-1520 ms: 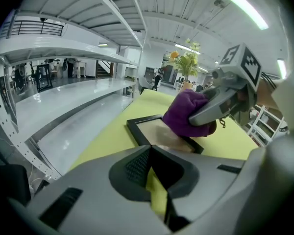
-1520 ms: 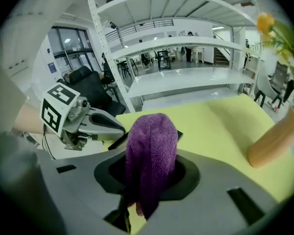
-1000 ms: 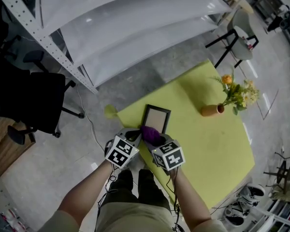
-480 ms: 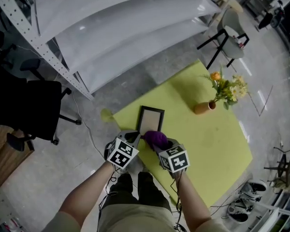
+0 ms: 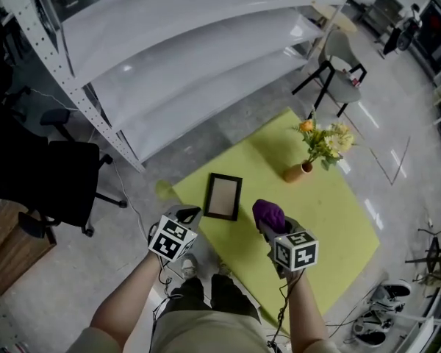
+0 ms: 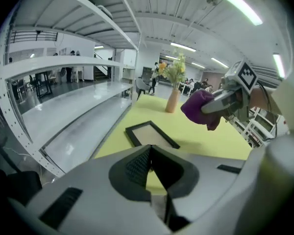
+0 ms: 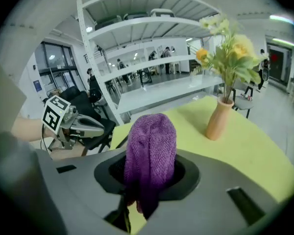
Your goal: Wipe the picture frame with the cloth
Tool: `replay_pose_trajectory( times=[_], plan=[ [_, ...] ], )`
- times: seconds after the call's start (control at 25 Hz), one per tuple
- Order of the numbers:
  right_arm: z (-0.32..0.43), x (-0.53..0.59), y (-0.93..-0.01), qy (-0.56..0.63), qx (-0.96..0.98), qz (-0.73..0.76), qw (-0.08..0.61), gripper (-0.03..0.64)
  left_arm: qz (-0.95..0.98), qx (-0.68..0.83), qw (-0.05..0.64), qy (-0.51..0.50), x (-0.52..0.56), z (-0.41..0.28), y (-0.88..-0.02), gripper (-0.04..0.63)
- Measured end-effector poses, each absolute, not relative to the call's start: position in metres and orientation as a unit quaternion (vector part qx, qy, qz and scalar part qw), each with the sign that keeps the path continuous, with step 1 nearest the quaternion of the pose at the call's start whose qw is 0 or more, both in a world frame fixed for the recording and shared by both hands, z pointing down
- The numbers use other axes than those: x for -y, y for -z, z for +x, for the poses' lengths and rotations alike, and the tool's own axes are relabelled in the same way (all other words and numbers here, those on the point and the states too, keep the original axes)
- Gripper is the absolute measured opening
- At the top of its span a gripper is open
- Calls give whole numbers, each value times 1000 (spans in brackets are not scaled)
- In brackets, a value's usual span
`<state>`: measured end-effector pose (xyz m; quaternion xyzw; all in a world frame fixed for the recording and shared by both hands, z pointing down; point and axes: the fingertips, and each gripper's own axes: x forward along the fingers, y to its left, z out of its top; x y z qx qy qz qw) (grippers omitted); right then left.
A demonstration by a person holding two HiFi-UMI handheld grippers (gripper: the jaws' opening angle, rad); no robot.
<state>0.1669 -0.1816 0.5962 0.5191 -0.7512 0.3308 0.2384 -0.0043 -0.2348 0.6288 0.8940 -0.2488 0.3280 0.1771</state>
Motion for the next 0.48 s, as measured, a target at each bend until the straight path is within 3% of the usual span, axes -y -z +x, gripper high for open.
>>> replay_pose_trajectory(
  times=[0.2, 0.48],
  plan=[
    [168, 188, -509, -269, 776, 543, 175, 114, 914, 265, 132, -279, 238, -11, -533, 8],
    [152, 191, -377, -162, 818, 542, 102, 114, 934, 297, 8, -200, 240, -14, -388, 8]
  ],
)
